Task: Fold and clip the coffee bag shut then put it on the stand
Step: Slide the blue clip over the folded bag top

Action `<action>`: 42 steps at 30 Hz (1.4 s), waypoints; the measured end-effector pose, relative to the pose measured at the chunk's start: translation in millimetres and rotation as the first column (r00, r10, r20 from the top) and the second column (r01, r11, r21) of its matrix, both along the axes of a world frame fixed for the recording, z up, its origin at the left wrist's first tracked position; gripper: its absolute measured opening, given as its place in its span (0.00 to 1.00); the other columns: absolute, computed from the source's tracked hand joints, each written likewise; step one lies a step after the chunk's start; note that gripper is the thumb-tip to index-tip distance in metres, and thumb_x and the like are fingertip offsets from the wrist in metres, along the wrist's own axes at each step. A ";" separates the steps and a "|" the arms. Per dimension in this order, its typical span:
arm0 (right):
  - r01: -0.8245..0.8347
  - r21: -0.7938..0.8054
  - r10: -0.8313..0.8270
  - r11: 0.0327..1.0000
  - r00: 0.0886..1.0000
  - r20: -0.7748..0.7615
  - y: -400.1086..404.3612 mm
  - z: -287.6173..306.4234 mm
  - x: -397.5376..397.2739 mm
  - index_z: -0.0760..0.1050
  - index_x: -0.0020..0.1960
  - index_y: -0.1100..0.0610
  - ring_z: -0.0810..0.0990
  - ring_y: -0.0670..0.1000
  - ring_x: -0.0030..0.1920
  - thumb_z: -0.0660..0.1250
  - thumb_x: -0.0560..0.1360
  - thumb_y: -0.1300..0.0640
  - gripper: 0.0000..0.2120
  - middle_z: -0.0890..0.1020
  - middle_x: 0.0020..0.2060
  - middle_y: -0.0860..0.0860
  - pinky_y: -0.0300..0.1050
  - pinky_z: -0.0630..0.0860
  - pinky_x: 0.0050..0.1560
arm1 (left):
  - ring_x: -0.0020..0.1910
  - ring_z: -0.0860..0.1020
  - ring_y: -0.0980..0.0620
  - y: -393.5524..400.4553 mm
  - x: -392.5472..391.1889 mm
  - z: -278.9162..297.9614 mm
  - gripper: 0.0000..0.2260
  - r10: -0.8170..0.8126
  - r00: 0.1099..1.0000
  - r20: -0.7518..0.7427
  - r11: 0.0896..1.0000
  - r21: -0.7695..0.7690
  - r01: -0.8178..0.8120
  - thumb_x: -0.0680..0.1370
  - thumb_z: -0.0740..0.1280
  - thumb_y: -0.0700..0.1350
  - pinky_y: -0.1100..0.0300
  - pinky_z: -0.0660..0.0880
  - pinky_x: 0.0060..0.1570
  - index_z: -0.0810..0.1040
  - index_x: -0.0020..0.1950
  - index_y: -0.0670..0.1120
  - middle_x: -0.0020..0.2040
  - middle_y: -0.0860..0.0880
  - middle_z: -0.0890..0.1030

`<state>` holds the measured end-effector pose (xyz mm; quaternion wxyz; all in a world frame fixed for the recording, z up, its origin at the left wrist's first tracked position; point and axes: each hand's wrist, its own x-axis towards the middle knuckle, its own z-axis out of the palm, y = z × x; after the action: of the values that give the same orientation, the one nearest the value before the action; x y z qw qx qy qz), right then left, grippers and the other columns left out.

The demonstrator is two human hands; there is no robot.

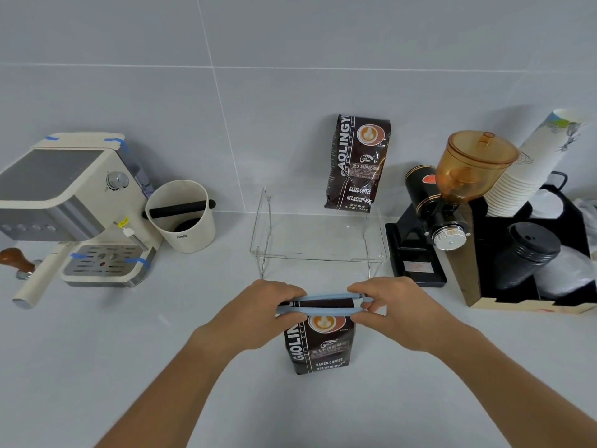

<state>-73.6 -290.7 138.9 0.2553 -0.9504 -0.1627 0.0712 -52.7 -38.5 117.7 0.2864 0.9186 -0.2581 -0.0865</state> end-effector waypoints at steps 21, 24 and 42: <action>-0.022 0.006 0.022 1.000 1.000 -0.017 4.1 -0.9 7.6 0.76 0.62 0.50 0.82 0.49 0.48 0.70 0.73 0.49 0.18 0.84 0.53 0.49 0.40 0.78 0.51 | 0.48 0.79 0.62 13.4 -4.1 -14.9 0.13 0.205 0.970 -0.130 0.929 -0.284 -0.235 0.72 0.74 0.44 0.71 0.77 0.46 0.82 0.57 0.49 0.44 0.62 0.81; -0.022 0.015 0.022 1.000 1.000 -0.016 1.2 -1.9 8.2 0.76 0.63 0.51 0.82 0.47 0.49 0.70 0.73 0.49 0.19 0.83 0.54 0.49 0.42 0.80 0.52 | 0.47 0.79 0.65 10.2 -4.3 -14.5 0.14 0.187 0.976 -0.112 0.931 -0.295 -0.213 0.73 0.73 0.43 0.75 0.74 0.46 0.82 0.58 0.48 0.45 0.62 0.80; 0.020 0.084 -0.015 0.996 0.998 -0.065 -7.1 -5.5 4.6 0.76 0.63 0.50 0.82 0.43 0.44 0.73 0.70 0.52 0.22 0.82 0.54 0.47 0.32 0.77 0.49 | 0.48 0.77 0.61 -2.0 -8.1 -11.7 0.16 0.084 0.996 0.020 0.990 -0.117 -0.081 0.76 0.68 0.50 0.72 0.71 0.50 0.77 0.64 0.52 0.52 0.57 0.82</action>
<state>-68.9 -297.8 133.5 0.3010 -0.9374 -0.1490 0.0925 -60.8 -40.6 106.1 0.3394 0.9113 -0.2282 -0.0482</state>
